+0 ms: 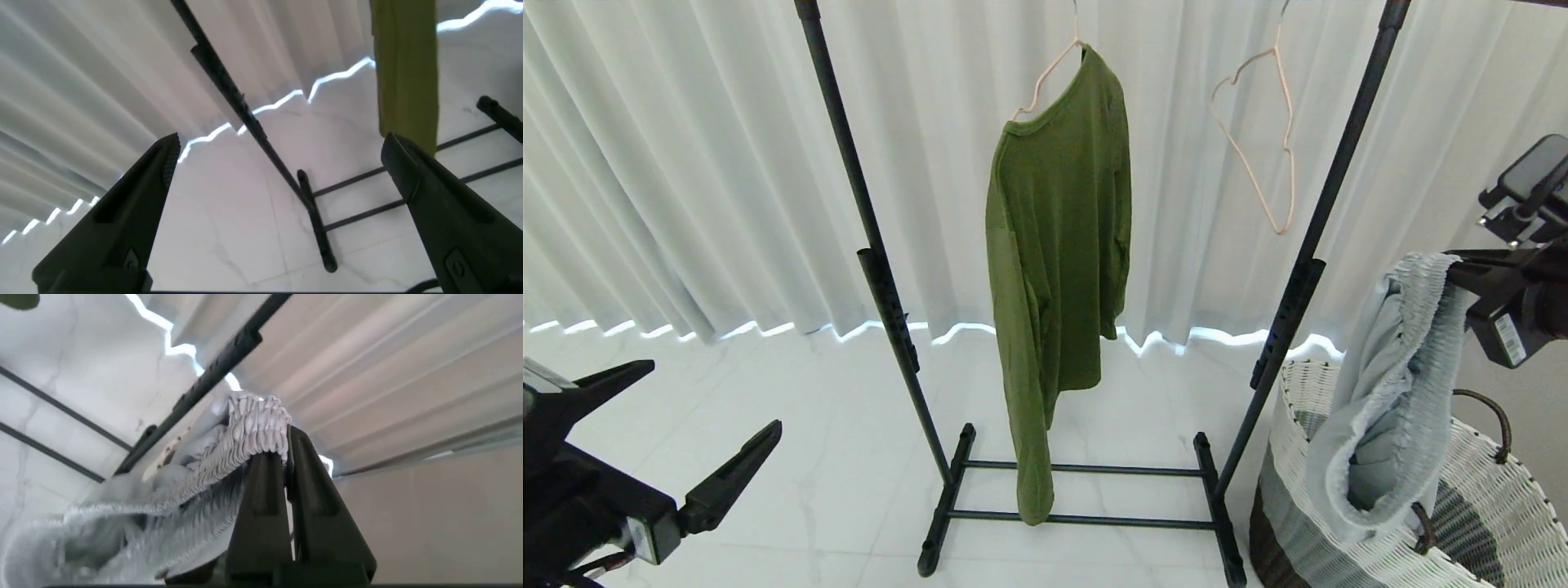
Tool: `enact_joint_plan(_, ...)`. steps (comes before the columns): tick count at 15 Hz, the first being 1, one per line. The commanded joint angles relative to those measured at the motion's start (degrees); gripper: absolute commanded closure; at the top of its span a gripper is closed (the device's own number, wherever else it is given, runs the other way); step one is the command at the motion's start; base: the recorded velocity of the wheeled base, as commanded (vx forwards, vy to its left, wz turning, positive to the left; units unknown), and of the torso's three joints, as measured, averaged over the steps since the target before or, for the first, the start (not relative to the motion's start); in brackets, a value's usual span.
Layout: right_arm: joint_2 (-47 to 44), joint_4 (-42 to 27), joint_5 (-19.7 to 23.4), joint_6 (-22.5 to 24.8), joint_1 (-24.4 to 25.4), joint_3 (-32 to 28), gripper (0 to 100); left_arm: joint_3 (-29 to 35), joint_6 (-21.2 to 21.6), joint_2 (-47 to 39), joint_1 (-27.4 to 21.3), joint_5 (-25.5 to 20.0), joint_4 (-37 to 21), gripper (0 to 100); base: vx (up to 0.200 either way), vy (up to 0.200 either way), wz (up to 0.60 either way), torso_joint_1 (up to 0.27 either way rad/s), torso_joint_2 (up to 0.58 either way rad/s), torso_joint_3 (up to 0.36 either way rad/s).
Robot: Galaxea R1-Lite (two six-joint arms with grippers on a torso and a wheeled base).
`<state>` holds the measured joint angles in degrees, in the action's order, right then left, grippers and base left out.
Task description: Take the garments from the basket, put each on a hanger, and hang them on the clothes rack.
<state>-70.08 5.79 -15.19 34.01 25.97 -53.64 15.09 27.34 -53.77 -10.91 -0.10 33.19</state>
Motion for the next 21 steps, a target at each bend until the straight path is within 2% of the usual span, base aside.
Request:
enact_joint_plan(1,-0.8,0.1,0.0,-0.1,0.8,-0.7,100,0.6,0.1,-1.7,-0.6,-0.3,-0.1,0,0.000,0.000,0.00,0.000,0.00,0.000)
enact_joint_plan(3,-1.7,0.1,0.0,-0.3,3.2,-2.6,100,0.6,0.0,-2.3,-2.3,-1.4,-0.1,0,0.000,0.000,0.00,0.000,0.00,0.000)
enact_joint_plan(5,-3.8,0.1,0.1,-1.8,7.6,-5.6,100,3.5,-1.2,-4.1,-6.1,-2.7,-0.1,0,0.000,0.000,0.00,0.000,0.00,0.000)
enact_joint_plan(8,-5.2,0.1,0.0,-8.6,17.1,-7.9,100,12.7,-5.9,-11.8,-13.1,0.0,-0.1,0,0.000,0.000,0.00,0.000,0.00,0.000)
enact_joint_plan(10,-5.2,0.1,0.1,-11.4,21.0,-7.8,100,17.6,-8.7,-16.7,-18.8,1.1,-0.2,0,0.000,0.000,0.00,0.000,0.00,0.000)
enact_joint_plan(12,-5.2,0.3,0.1,-13.3,23.7,-8.4,100,21.0,-12.8,-22.2,-25.6,2.0,-0.2,0,0.000,0.000,0.00,0.000,0.00,0.000)
enact_joint_plan(16,-5.2,0.2,0.2,-17.0,30.0,-10.3,100,23.5,-25.8,-32.4,-37.4,4.1,0.1,0,0.000,0.000,0.00,0.000,0.00,0.000)
enact_joint_plan(17,-5.2,0.1,0.2,-17.2,31.0,-10.6,100,23.8,-27.6,-34.4,-39.1,4.1,0.5,0,0.000,0.000,0.00,0.000,0.00,0.000)
enact_joint_plan(19,-5.2,0.1,0.1,-17.2,32.7,-10.8,100,24.9,-32.3,-38.9,-42.5,3.9,5.5,0,0.000,0.000,0.00,0.000,0.00,0.000)
enact_joint_plan(21,-5.1,0.1,0.1,-17.2,34.1,-10.9,100,25.8,-33.8,-44.0,-43.2,3.7,10.6,0,0.000,0.000,0.00,0.000,0.00,0.000)
